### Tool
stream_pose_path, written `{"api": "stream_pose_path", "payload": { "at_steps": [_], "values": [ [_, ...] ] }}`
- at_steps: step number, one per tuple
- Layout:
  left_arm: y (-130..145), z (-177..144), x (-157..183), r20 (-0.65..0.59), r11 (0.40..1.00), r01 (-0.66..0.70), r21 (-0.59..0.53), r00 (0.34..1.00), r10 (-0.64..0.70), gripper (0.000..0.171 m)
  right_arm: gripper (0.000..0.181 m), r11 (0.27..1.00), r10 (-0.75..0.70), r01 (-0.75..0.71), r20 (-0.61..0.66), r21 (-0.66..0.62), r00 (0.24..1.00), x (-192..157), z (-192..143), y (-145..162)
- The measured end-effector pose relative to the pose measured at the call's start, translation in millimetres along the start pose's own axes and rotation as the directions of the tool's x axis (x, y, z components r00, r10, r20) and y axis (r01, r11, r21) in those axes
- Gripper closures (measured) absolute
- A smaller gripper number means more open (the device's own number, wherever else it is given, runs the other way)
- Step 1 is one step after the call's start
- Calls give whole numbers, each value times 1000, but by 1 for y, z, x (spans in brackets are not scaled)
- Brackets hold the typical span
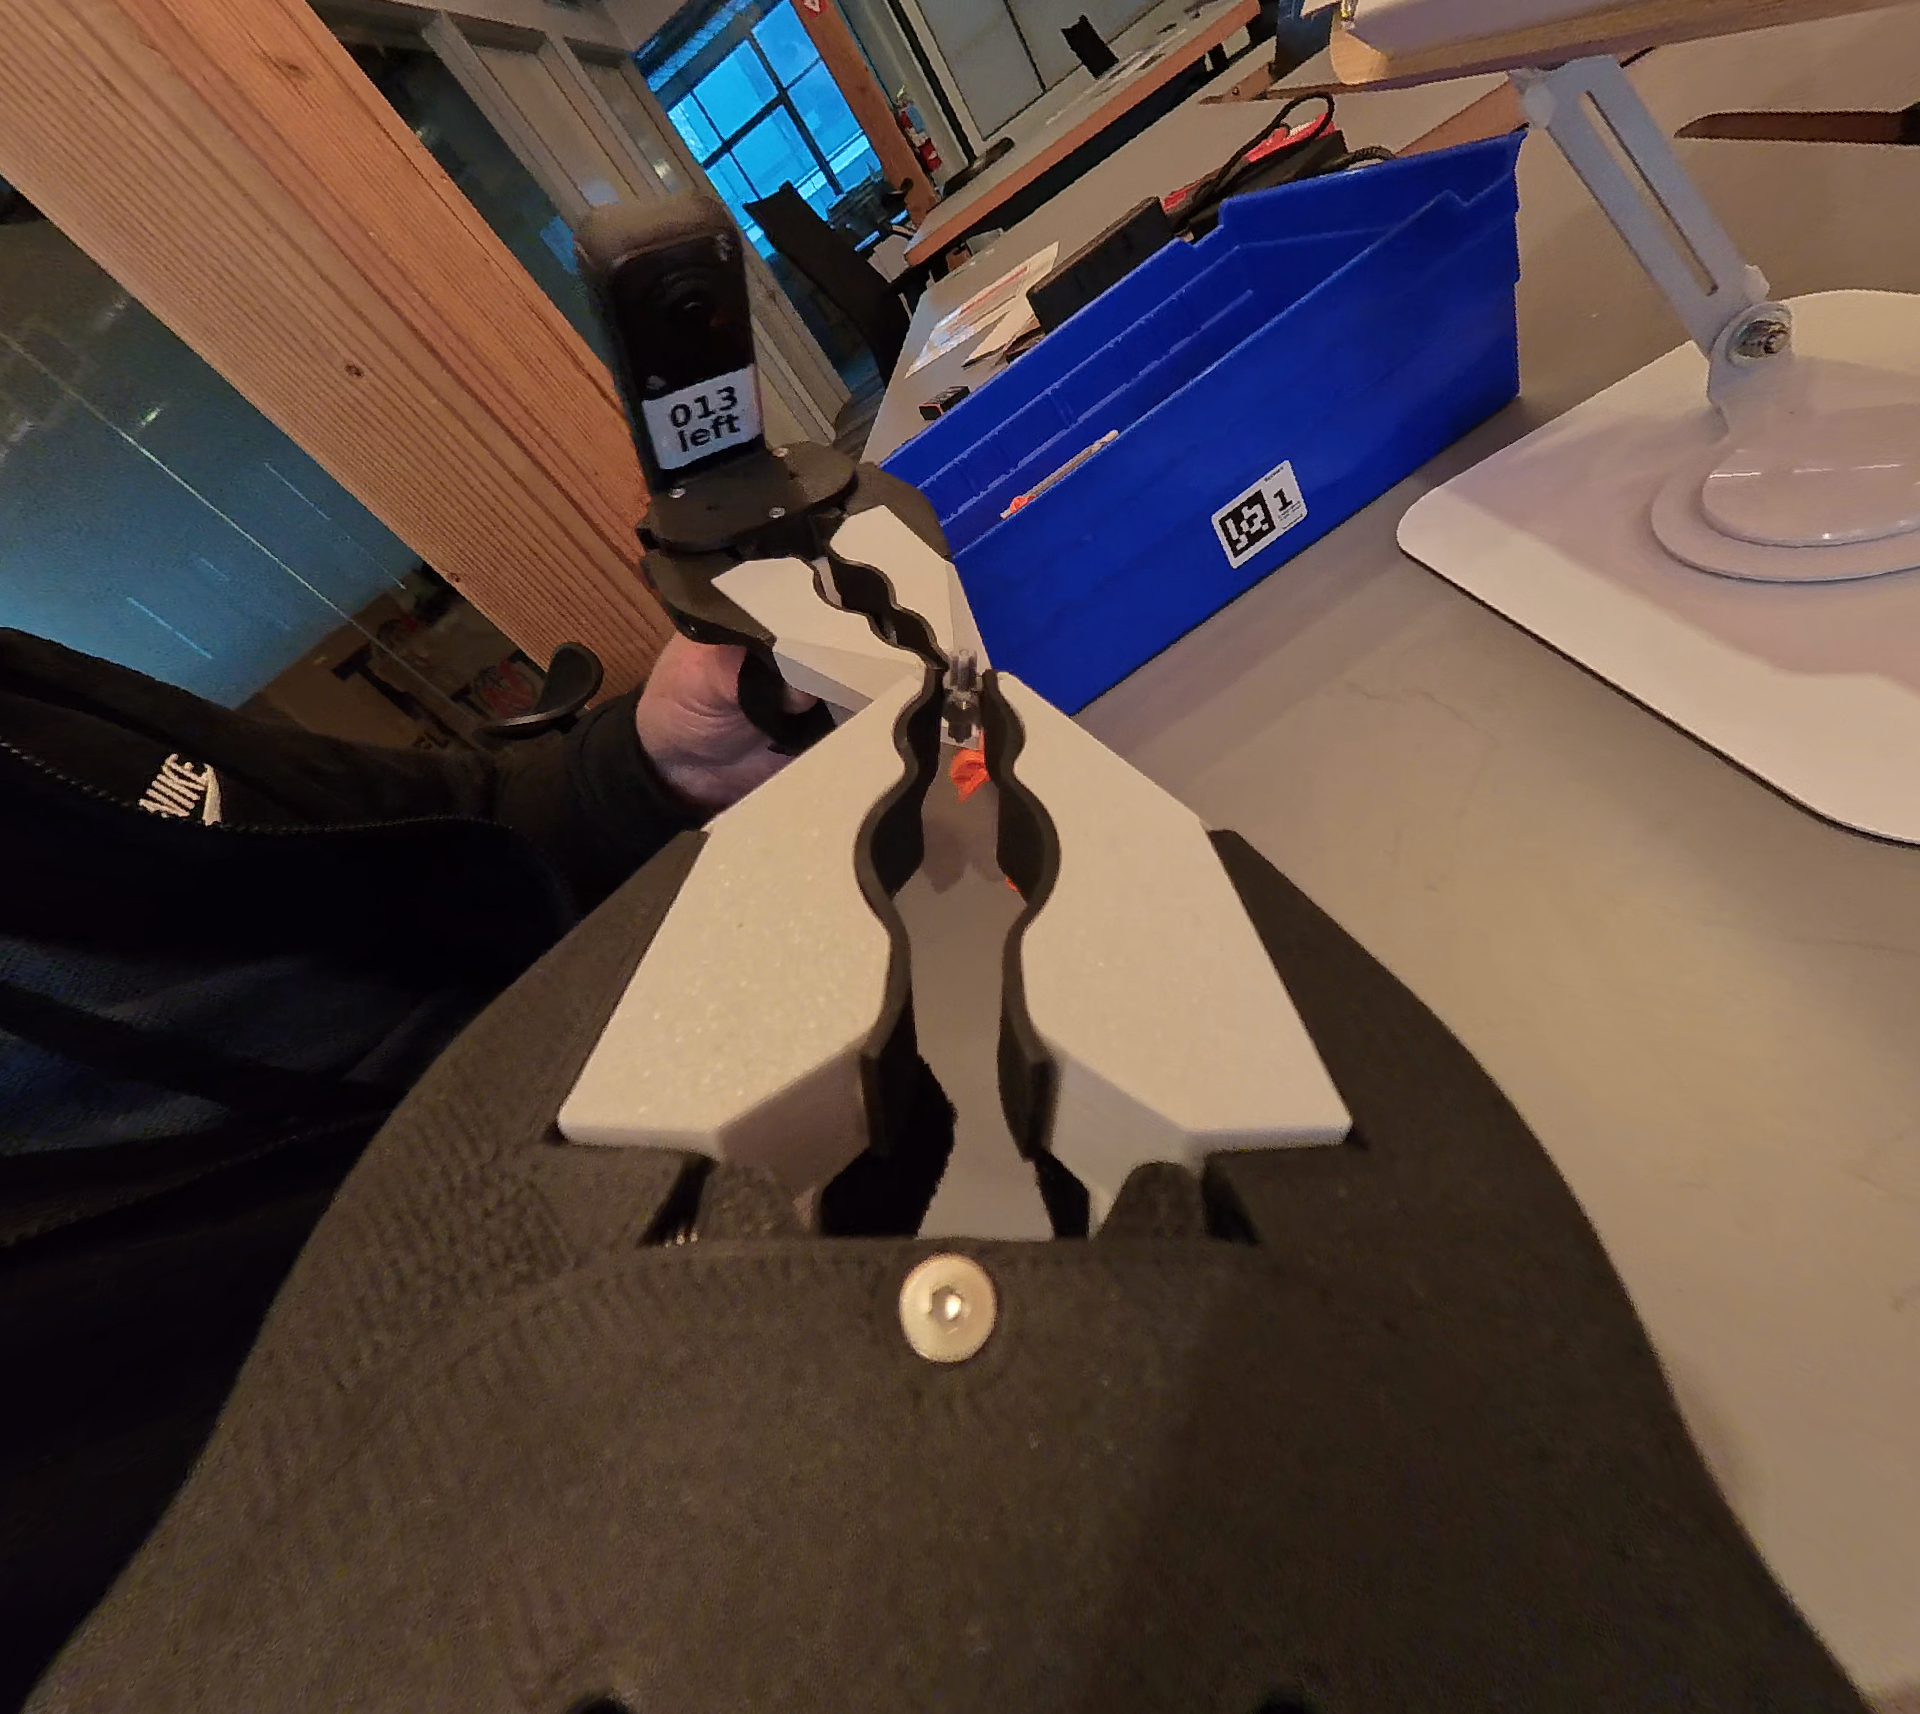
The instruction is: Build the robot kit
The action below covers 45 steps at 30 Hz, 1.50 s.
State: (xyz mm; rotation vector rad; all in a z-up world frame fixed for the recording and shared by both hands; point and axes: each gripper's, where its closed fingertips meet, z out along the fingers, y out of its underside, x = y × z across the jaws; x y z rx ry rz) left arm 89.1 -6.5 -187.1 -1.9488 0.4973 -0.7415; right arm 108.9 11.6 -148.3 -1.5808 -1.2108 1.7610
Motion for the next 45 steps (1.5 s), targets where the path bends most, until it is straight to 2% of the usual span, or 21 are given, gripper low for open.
{"api": "stream_pose_path", "payload": {
  "at_steps": [8,10,12,14,16,18,23,28,33,37,45],
  "values": [
    [8,5,-6,110,993,-56,-104,992,67,171,177,1000,-3,3,-15,-15,1000,3,2,4],
    [28,13,-9,93,978,-21,-210,995,41,171,177,1000,-4,4,-16,-17,1000,4,2,4],
    [42,20,-23,142,965,-16,-263,988,55,171,177,1000,-6,6,-17,-20,1000,4,3,5],
    [66,25,-36,179,922,-9,-386,980,84,171,177,1000,-6,6,-18,-22,1000,4,3,5],
    [76,27,-42,198,907,-6,-420,975,98,171,177,1000,-5,5,-18,-25,1000,4,3,6],
    [85,27,-41,196,887,17,-462,977,84,165,177,1000,-4,3,-18,-28,1000,5,4,7],
    [80,20,-31,181,884,-44,-466,973,144,153,177,999,-4,3,-23,-41,1000,6,5,10],
    [104,4,-17,121,788,-136,-601,959,257,154,177,999,-8,7,-24,-47,1000,6,6,11],
    [113,11,-15,122,777,-179,-603,942,312,158,177,998,-11,9,-29,-56,1000,7,8,14],
    [111,14,-17,142,780,-205,-591,925,351,169,177,998,-9,7,-30,-57,1000,8,7,14],
    [100,15,-21,183,819,-235,-524,908,378,171,177,998,-9,7,-33,-60,999,9,8,15]
  ]
}}
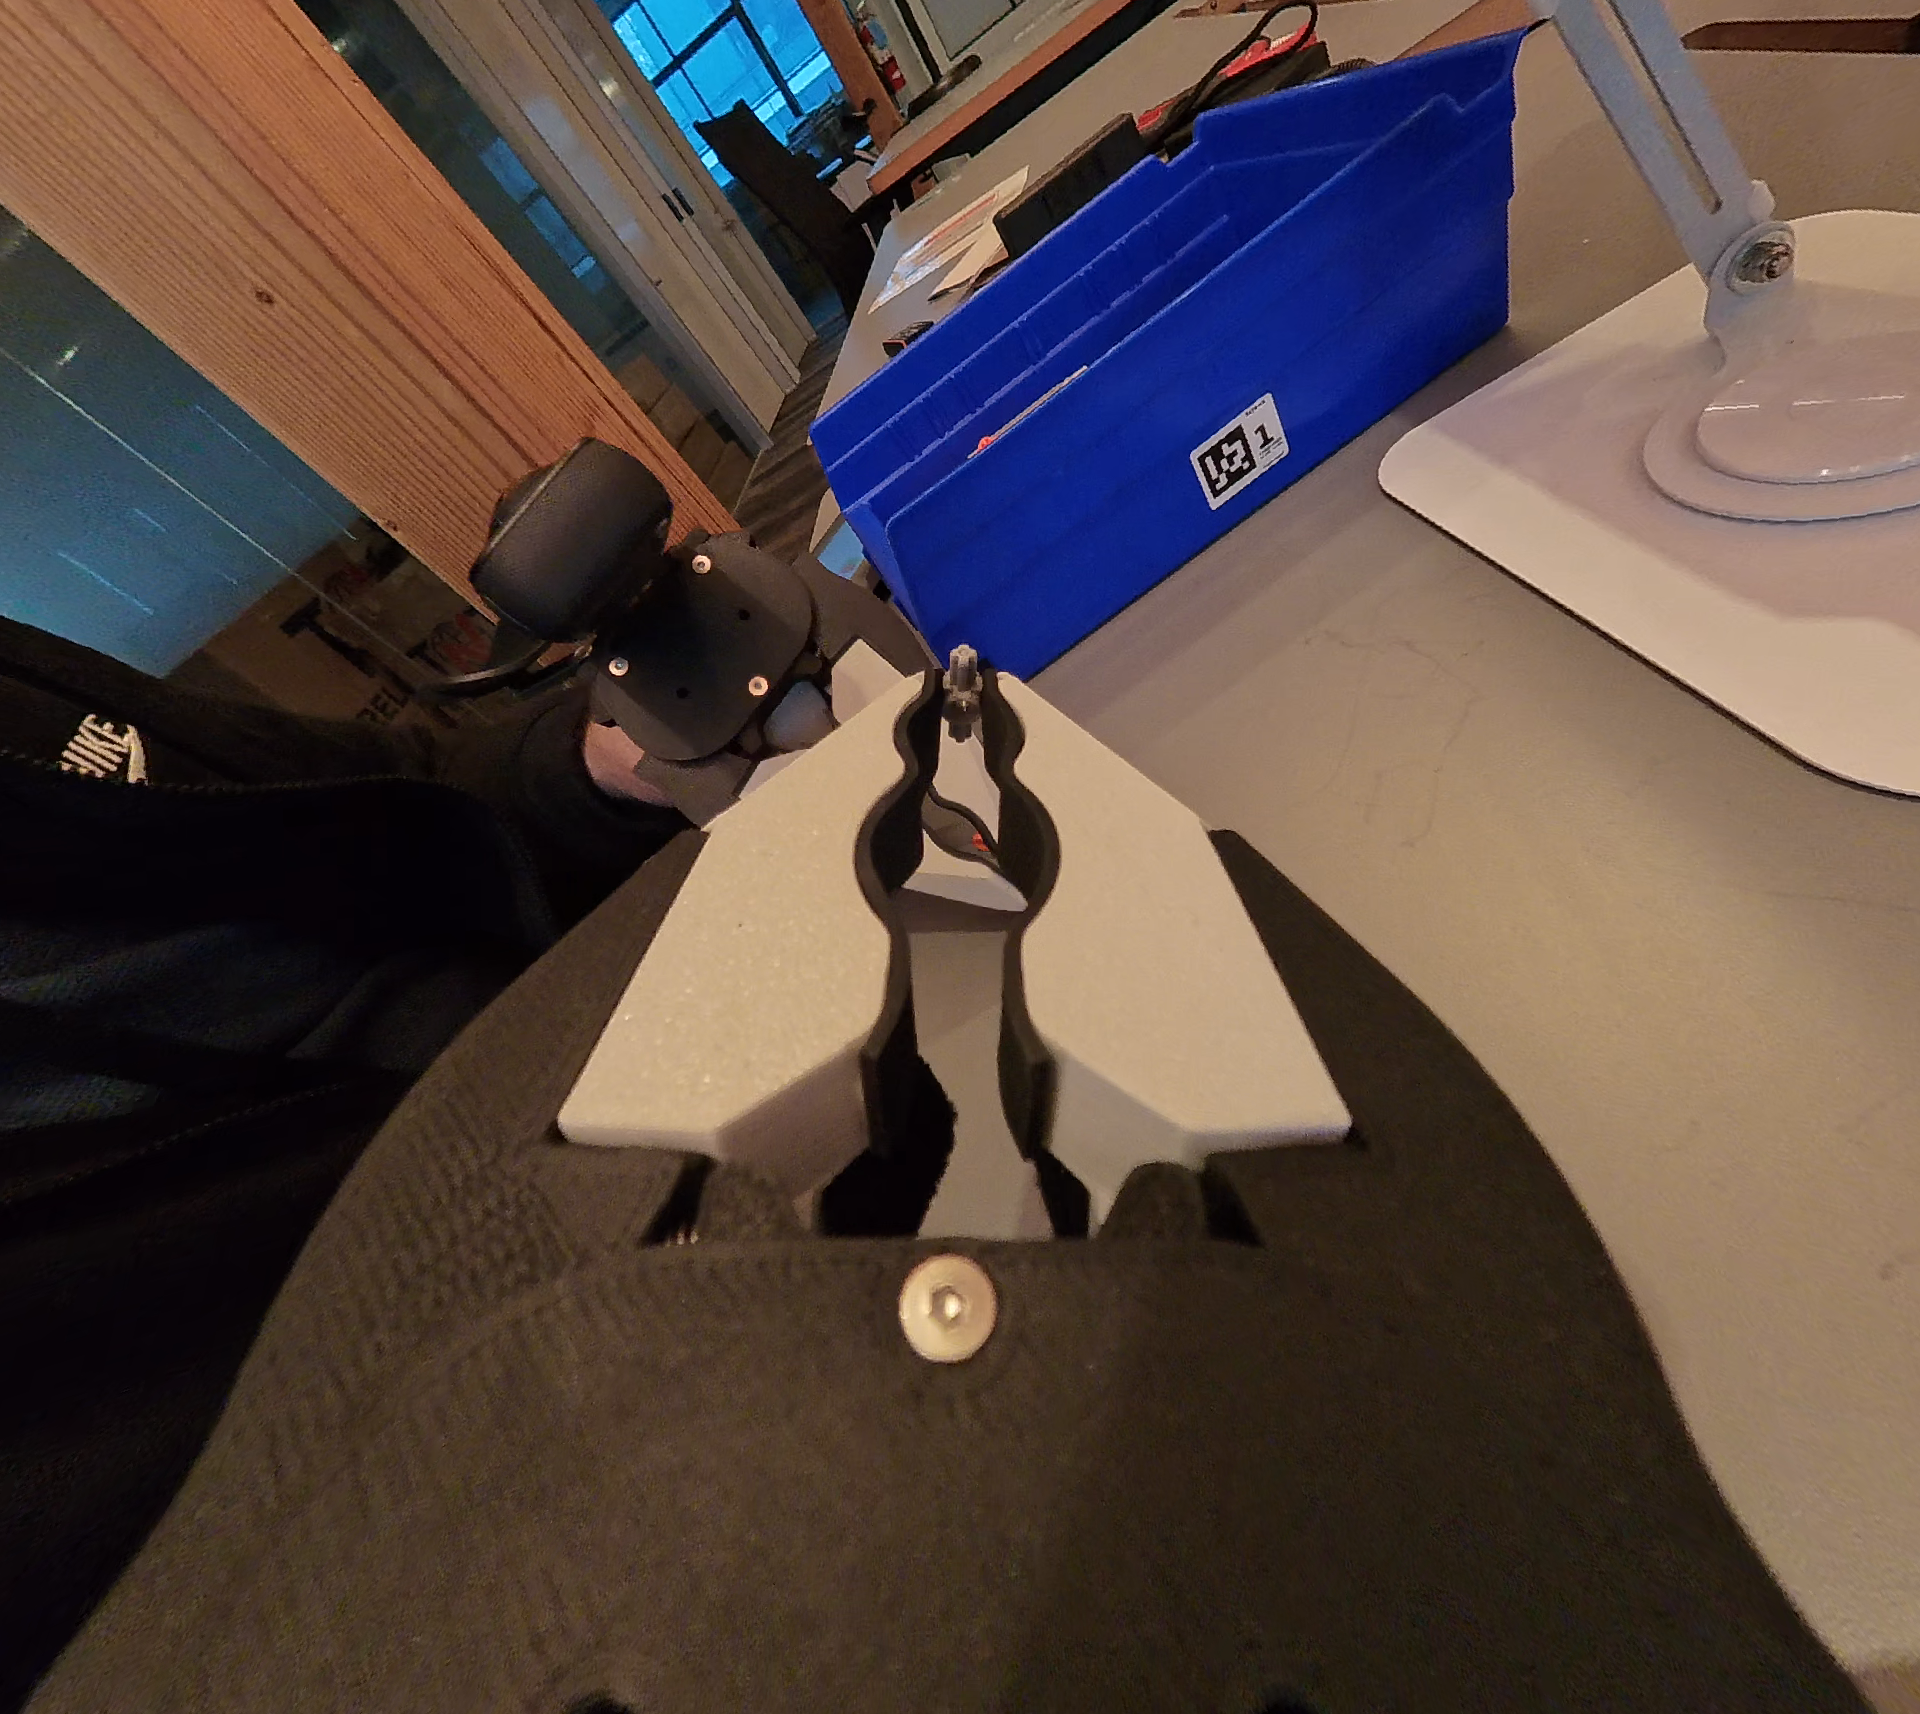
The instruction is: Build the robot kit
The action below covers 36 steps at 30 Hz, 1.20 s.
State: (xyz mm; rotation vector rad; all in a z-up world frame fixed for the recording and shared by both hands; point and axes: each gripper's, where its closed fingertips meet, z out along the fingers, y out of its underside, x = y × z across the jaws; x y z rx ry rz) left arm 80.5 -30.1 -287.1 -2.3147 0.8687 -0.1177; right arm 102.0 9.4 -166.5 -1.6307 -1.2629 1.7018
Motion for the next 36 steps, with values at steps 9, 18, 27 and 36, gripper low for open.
{"api": "stream_pose_path", "payload": {
  "at_steps": [9,18,27,36],
  "values": [
    [-30,-20,-10,67,978,-19,207,998,5,171,177,1000,0,0,-1,5,1000,1,0,0],
    [-52,-42,-14,123,937,-55,346,992,13,171,177,1000,-14,14,2,27,1000,-1,-1,-4],
    [-75,-65,0,-87,842,74,534,996,-33,171,177,999,-20,19,22,50,1000,-5,-3,-8],
    [-93,-97,7,-469,686,379,621,881,-63,171,177,996,-34,25,95,89,995,-20,-7,-17]
  ]
}}
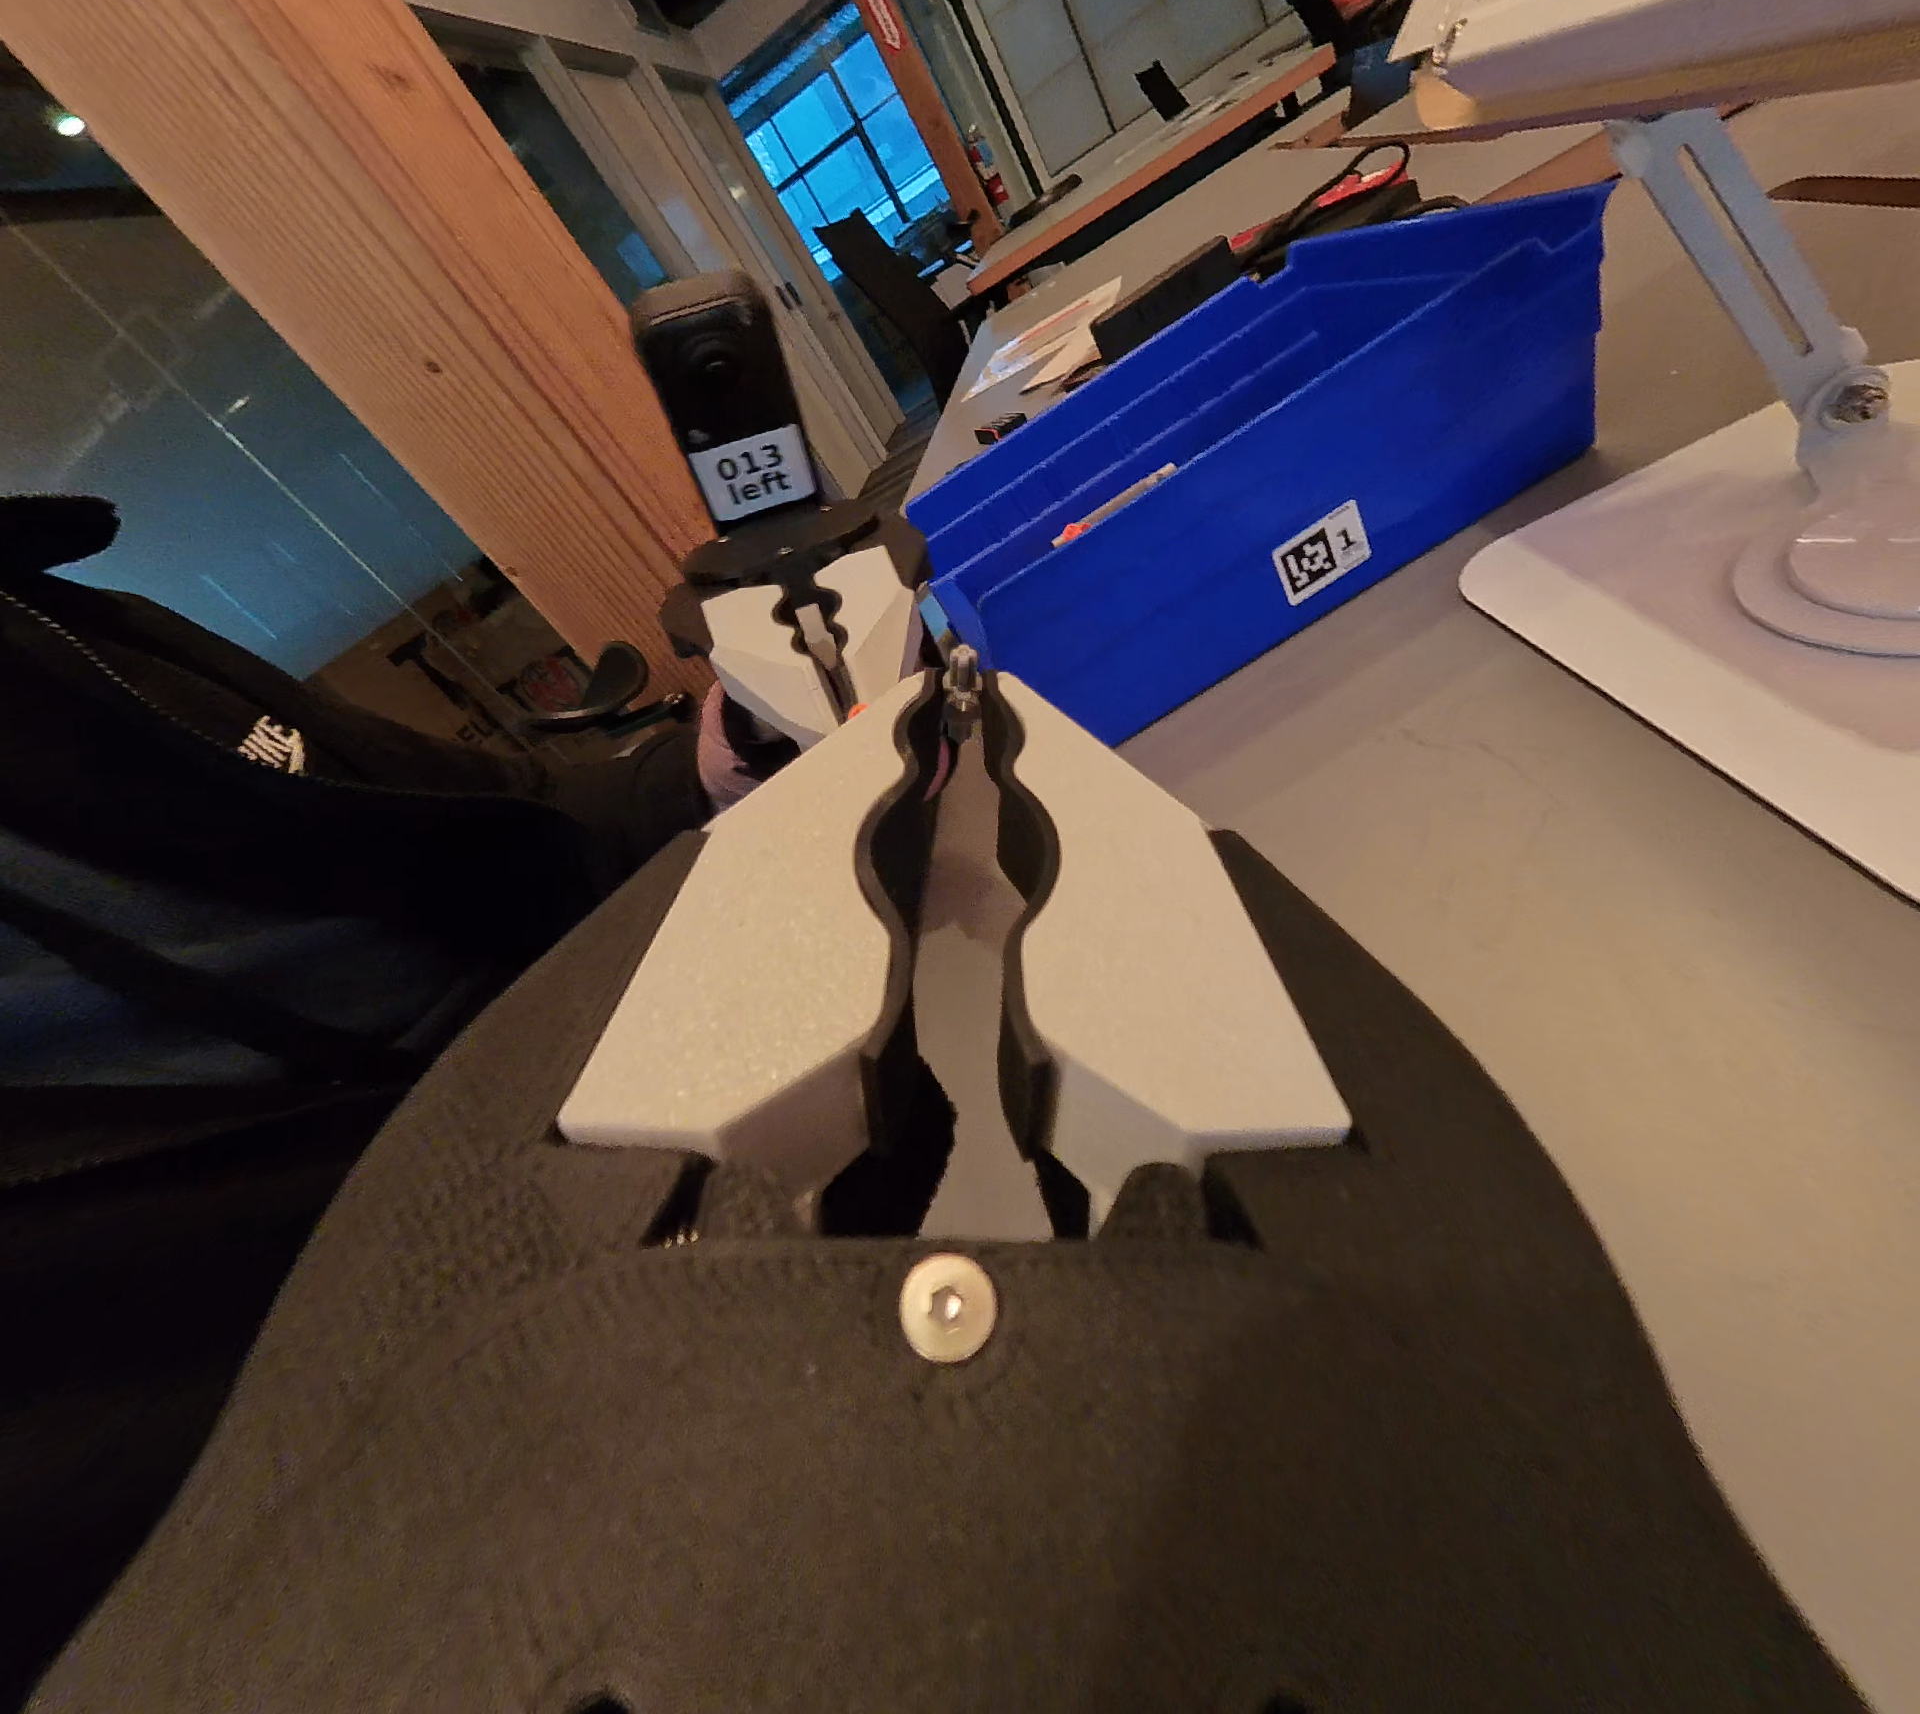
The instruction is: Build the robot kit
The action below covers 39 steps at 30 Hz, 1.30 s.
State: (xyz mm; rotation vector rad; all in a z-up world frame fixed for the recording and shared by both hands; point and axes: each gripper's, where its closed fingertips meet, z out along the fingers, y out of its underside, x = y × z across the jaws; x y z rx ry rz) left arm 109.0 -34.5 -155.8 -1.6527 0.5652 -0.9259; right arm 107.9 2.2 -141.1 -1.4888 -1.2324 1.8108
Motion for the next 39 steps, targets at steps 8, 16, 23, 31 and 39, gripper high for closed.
{"api": "stream_pose_path", "payload": {
  "at_steps": [8,16,23,31,39],
  "values": [
    [-21,-3,15,-240,973,212,90,953,-185,171,177,999,-43,40,101,28,994,-24,0,-8],
    [-26,3,23,-324,963,256,83,921,-217,171,177,996,-82,76,155,45,984,-39,-1,-12],
    [-23,8,27,-361,959,279,59,901,-240,171,177,995,-91,85,172,43,981,-43,-1,-12],
    [-21,8,27,-399,946,320,50,875,-275,171,176,996,-92,88,187,29,978,-45,1,-9],
    [-19,11,22,-327,963,263,61,917,-230,171,177,997,-83,82,181,13,980,-44,3,-6]
  ]
}}
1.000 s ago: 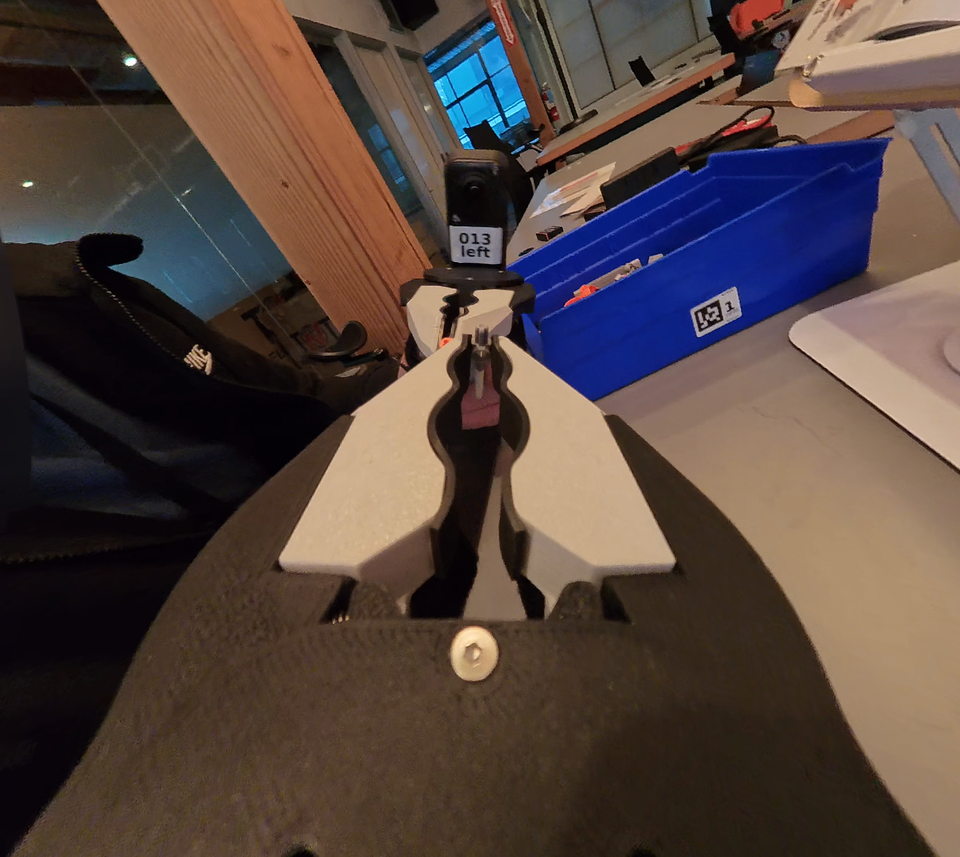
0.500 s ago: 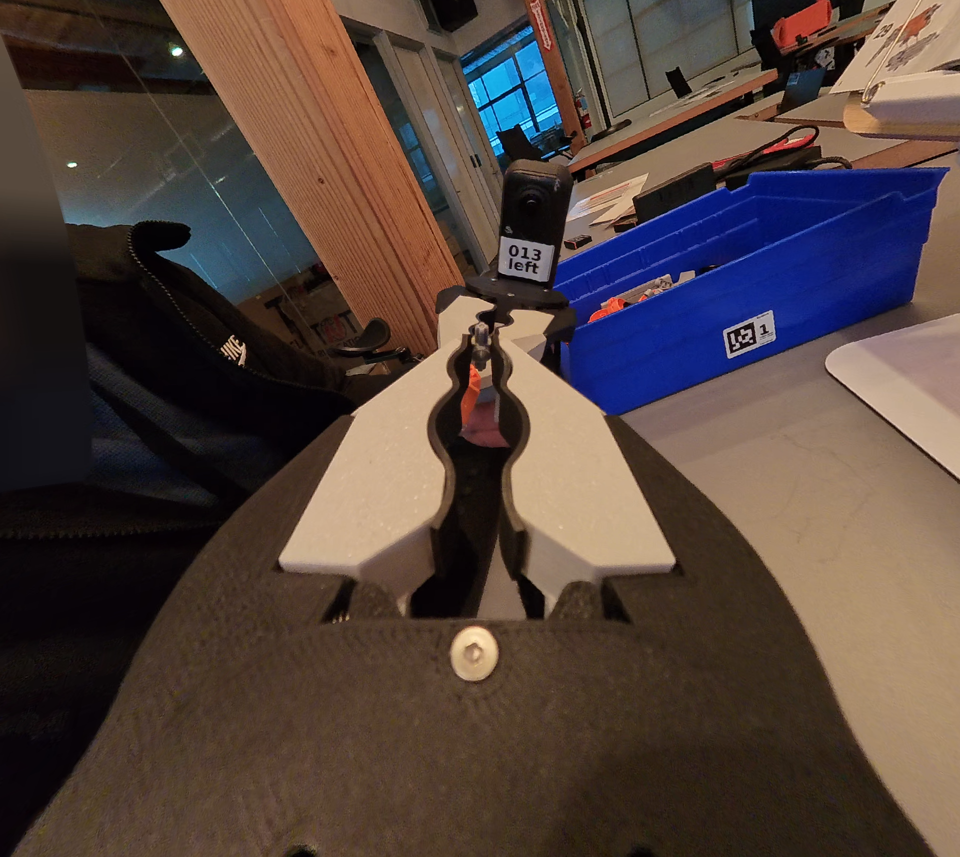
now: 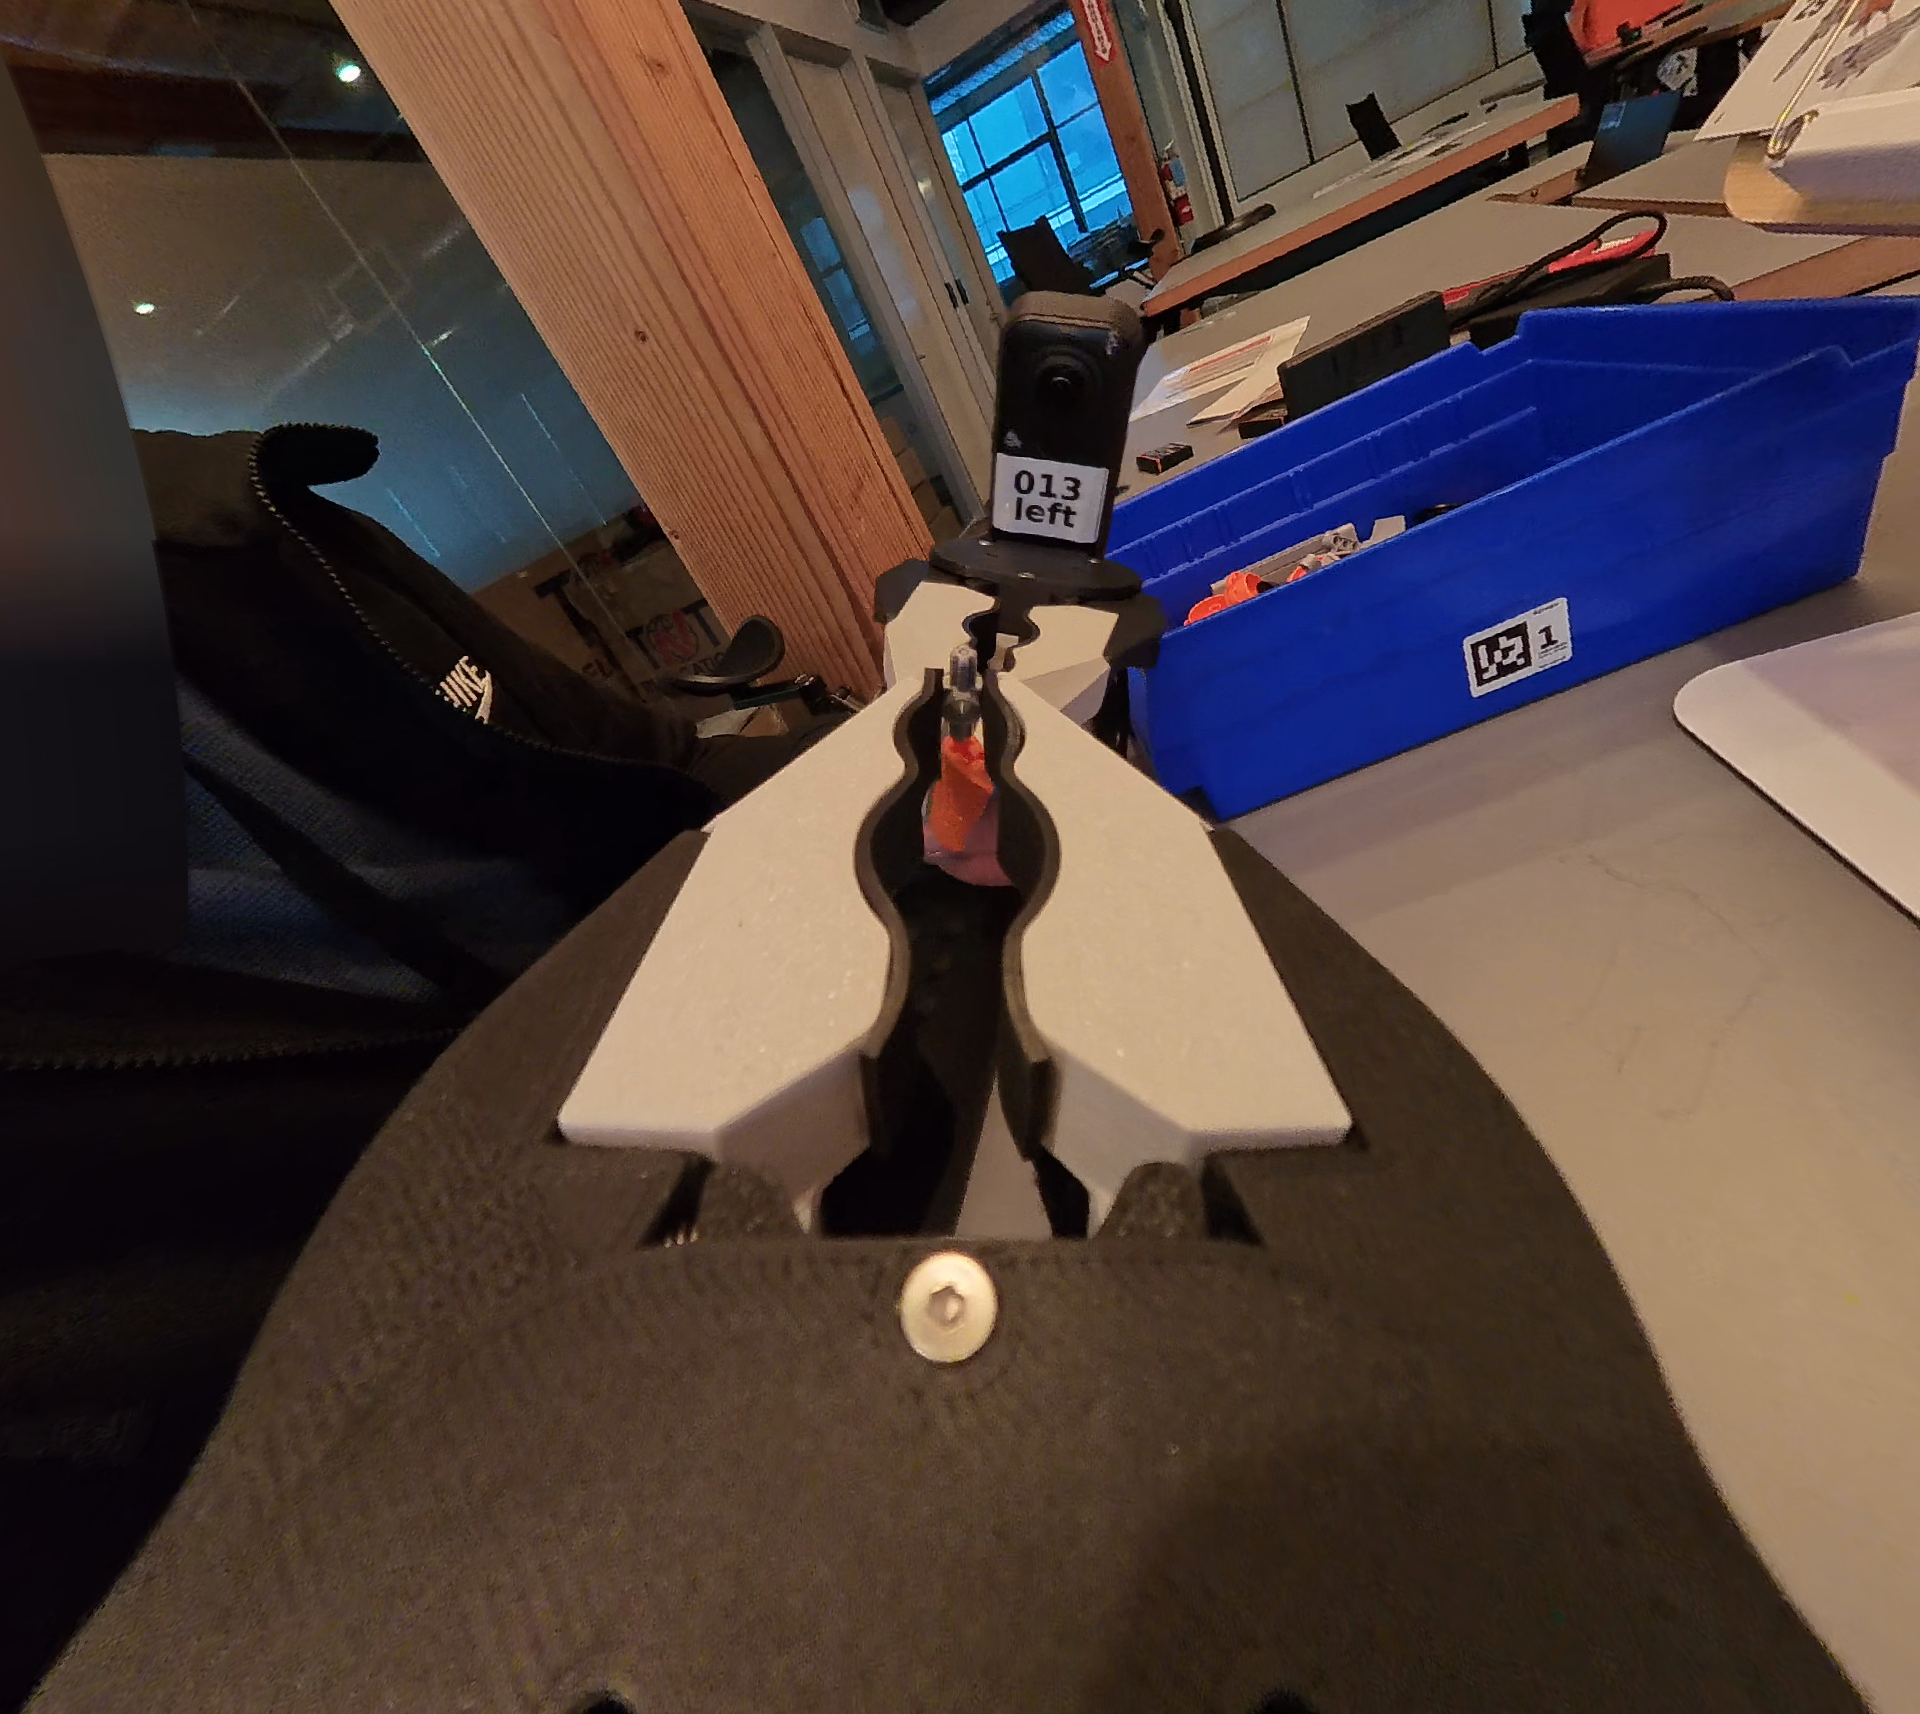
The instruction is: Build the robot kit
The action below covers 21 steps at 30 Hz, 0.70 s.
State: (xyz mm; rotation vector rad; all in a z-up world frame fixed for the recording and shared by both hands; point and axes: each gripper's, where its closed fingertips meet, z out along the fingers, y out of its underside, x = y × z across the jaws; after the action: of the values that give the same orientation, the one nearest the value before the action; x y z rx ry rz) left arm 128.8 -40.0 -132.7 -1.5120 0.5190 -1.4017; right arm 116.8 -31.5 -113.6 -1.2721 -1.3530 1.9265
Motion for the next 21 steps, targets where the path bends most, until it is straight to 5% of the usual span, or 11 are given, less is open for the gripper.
{"api": "stream_pose_path", "payload": {
  "at_steps": [15,21],
  "values": [
    [-2,1,-2,84,996,-91,-17,992,92,171,177,999,32,-32,-9,11,999,5,0,1],
    [-5,3,-7,211,976,-214,-49,952,220,171,177,998,48,-47,-37,35,998,9,-2,-2]
  ]
}}
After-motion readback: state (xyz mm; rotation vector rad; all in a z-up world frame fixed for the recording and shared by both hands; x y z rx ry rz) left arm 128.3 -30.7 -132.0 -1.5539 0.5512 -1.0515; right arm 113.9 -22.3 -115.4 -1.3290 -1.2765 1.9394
